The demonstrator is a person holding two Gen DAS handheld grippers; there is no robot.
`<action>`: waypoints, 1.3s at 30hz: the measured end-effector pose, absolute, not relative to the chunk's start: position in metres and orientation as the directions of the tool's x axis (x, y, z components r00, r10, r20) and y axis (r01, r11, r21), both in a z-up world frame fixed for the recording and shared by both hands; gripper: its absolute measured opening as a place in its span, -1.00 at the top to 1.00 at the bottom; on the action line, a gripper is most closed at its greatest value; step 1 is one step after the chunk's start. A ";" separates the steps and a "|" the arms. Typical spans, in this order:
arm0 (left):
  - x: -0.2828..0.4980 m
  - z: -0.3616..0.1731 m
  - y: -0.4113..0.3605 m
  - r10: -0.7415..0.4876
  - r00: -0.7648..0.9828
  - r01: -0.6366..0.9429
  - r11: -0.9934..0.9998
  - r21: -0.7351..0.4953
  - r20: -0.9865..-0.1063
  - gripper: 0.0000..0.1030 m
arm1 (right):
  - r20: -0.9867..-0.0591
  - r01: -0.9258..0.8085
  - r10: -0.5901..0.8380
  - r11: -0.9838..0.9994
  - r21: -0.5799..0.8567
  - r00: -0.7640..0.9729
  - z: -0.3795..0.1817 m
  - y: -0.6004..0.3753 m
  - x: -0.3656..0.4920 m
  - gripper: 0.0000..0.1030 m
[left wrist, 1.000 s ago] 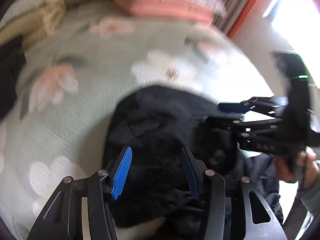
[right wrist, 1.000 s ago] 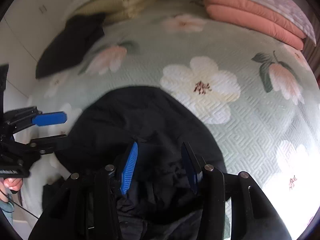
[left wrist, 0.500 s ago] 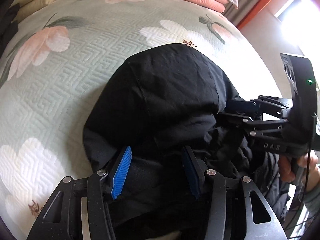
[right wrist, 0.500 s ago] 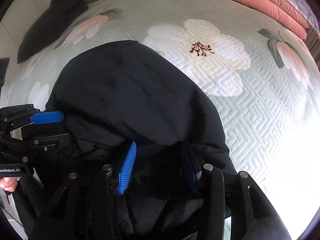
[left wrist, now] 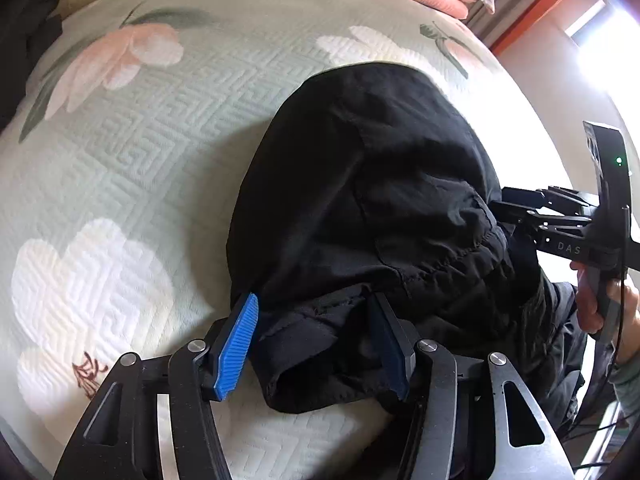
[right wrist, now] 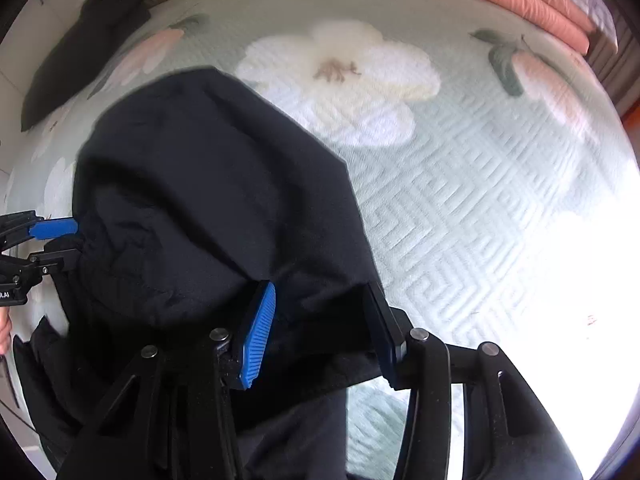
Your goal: Fold large clothes
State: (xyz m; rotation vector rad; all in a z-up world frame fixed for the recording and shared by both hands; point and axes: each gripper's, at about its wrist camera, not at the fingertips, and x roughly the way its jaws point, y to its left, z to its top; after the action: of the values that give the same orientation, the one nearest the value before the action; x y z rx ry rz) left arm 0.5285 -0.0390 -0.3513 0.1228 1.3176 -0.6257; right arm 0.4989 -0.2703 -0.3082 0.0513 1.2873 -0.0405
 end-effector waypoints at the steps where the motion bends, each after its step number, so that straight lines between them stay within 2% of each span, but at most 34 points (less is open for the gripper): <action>1: 0.527 -0.345 -0.038 -0.365 0.120 0.507 0.822 -0.259 -0.923 -0.15 | -0.961 0.044 -0.002 0.999 0.011 0.278 -0.303 -0.270 0.500 -0.02; 4: 0.529 -0.324 -0.035 -0.381 0.150 0.530 0.810 -0.251 -0.912 -0.15 | -0.952 0.010 0.017 1.000 0.021 0.307 -0.280 -0.274 0.498 -0.02; 6: 0.536 -0.305 -0.029 -0.387 0.195 0.535 0.812 -0.233 -0.901 -0.26 | -0.936 -0.012 0.052 0.999 0.051 0.347 -0.262 -0.277 0.499 -0.23; 7: 0.544 -0.297 -0.028 -0.397 0.212 0.531 0.814 -0.236 -0.893 -0.37 | -0.927 -0.020 0.065 0.998 0.062 0.369 -0.257 -0.276 0.506 -0.48; 8: 0.552 -0.293 -0.028 -0.411 0.219 0.527 0.813 -0.247 -0.885 -0.41 | -0.919 -0.032 0.075 0.997 0.068 0.386 -0.255 -0.275 0.512 -0.56; 10: 0.571 -0.297 -0.032 -0.444 0.194 0.516 0.805 -0.293 -0.875 -0.44 | -0.924 -0.044 0.062 0.998 0.050 0.376 -0.260 -0.273 0.531 -0.56; 15: 0.606 -0.338 -0.045 -0.432 0.055 0.470 0.807 -0.358 -0.900 -0.43 | -0.948 -0.050 0.111 0.994 0.101 0.297 -0.287 -0.278 0.568 -0.56; 18: 0.611 -0.356 -0.051 -0.473 -0.004 0.457 0.783 -0.423 -0.881 -0.43 | -0.953 -0.062 0.143 0.989 0.131 0.266 -0.308 -0.288 0.580 -0.56; 21: 0.611 -0.373 -0.059 -0.486 -0.064 0.450 0.766 -0.460 -0.872 -0.43 | -0.951 -0.065 0.193 0.981 0.183 0.241 -0.320 -0.294 0.583 -0.41; 23: 0.608 -0.369 -0.067 -0.477 -0.041 0.481 0.761 -0.436 -0.878 -0.34 | -0.947 -0.086 0.208 0.978 0.193 0.243 -0.319 -0.291 0.583 -0.11; 25: 0.605 -0.364 -0.073 -0.489 -0.042 0.494 0.748 -0.444 -0.871 0.28 | -0.948 -0.110 0.196 0.979 0.173 0.251 -0.315 -0.285 0.579 0.02; 26: 0.603 -0.360 -0.075 -0.500 -0.034 0.500 0.741 -0.448 -0.865 0.39 | -0.950 -0.123 0.178 0.981 0.151 0.255 -0.314 -0.283 0.576 0.23; 28: 0.593 -0.348 -0.077 -0.493 0.007 0.534 0.737 -0.413 -0.870 0.66 | -0.948 -0.124 0.159 0.984 0.128 0.276 -0.306 -0.281 0.570 0.52; 29: 0.587 -0.339 -0.078 -0.496 0.028 0.555 0.730 -0.399 -0.868 0.69 | -0.945 -0.117 0.148 0.986 0.118 0.292 -0.299 -0.282 0.564 0.70; 32: 0.563 -0.304 -0.076 -0.530 0.095 0.614 0.698 -0.369 -0.843 0.73 | -0.928 -0.113 0.129 0.989 0.094 0.350 -0.270 -0.284 0.540 0.78; 39: 0.485 -0.208 -0.068 -0.608 0.225 0.730 0.623 -0.282 -0.762 0.74 | -0.854 -0.106 0.075 0.994 0.024 0.515 -0.175 -0.268 0.458 0.79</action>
State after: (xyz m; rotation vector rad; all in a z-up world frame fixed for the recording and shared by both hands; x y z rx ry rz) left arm 0.4847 -0.0684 -0.2085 0.1461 0.9753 -0.9273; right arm 0.4579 -0.2677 -0.1750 -0.0329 1.0245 0.1089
